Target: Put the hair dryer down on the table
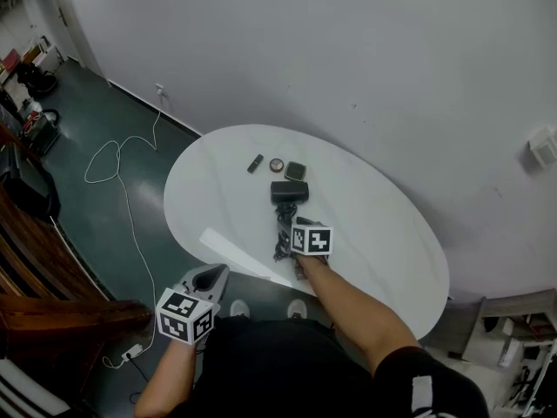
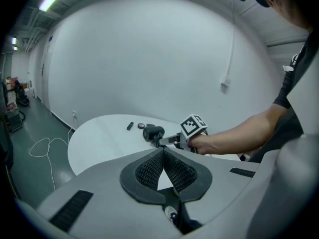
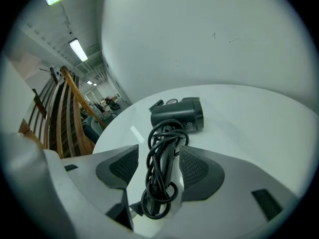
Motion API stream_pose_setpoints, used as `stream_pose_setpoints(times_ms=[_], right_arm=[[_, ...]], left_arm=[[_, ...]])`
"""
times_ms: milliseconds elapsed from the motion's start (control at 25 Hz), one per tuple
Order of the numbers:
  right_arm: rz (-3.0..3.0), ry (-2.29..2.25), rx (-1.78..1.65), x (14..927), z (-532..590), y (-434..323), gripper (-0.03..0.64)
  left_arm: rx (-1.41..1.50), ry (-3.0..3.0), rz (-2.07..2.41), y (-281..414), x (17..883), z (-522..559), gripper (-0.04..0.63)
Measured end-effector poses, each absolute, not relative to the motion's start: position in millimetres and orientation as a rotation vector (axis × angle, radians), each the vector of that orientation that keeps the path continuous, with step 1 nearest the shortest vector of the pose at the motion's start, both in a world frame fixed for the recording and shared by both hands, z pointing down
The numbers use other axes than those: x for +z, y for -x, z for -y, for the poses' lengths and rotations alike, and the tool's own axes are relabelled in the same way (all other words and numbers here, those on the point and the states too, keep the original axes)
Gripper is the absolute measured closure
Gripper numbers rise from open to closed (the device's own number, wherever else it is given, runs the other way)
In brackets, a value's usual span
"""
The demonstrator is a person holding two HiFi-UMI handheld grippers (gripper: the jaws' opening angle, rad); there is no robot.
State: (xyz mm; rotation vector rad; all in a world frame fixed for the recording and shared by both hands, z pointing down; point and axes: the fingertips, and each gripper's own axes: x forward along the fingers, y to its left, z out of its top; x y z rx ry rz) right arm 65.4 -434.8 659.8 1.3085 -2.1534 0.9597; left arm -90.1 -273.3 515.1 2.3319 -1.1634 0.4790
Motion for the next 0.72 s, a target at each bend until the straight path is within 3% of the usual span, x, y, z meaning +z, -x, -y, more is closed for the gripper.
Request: stream_pose_setpoints(times_ms=[320, 440, 600, 720], right_arm=[[2.379, -1.234, 1.222, 601, 392, -73, 0.383], [2.497, -1.186, 1.323, 572, 374, -74, 0.454], [2.636, -1.185, 1.189, 529, 353, -80, 0.560], [2.714, -1.188, 1.106, 502, 338, -88, 0.599]], left_arm=[[0.453, -2.392, 1.049, 58, 509, 289, 0.578], [0.449, -2.415, 1.006, 45, 507, 294, 0.578], [0.442, -2.458, 0.966, 32, 500, 299, 0.578], [0.429, -2.490, 0.939, 22, 493, 302, 0.578]])
